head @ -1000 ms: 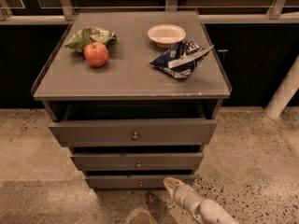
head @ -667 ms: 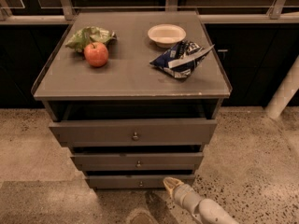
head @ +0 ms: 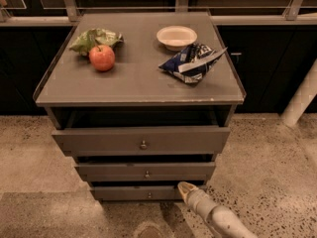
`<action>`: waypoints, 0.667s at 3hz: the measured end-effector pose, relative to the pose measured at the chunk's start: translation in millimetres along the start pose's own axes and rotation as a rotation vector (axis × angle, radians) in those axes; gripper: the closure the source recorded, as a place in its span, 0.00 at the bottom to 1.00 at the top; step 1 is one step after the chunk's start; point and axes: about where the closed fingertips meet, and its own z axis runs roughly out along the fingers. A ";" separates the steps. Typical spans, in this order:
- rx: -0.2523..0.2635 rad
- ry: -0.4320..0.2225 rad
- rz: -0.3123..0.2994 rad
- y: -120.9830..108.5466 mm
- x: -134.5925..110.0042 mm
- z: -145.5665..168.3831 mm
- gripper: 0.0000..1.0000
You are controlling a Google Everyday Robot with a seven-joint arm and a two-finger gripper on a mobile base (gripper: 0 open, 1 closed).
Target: Open bottom drawer
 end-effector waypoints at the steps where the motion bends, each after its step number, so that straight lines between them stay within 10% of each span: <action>1: -0.012 0.017 -0.001 3.2 1.9 4.3 1.00; 2: -0.023 0.033 -0.010 1.8 9.0 25.1 1.00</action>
Offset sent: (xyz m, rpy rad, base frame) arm 0.0412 0.0101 -0.0382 -0.0403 0.0400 0.0252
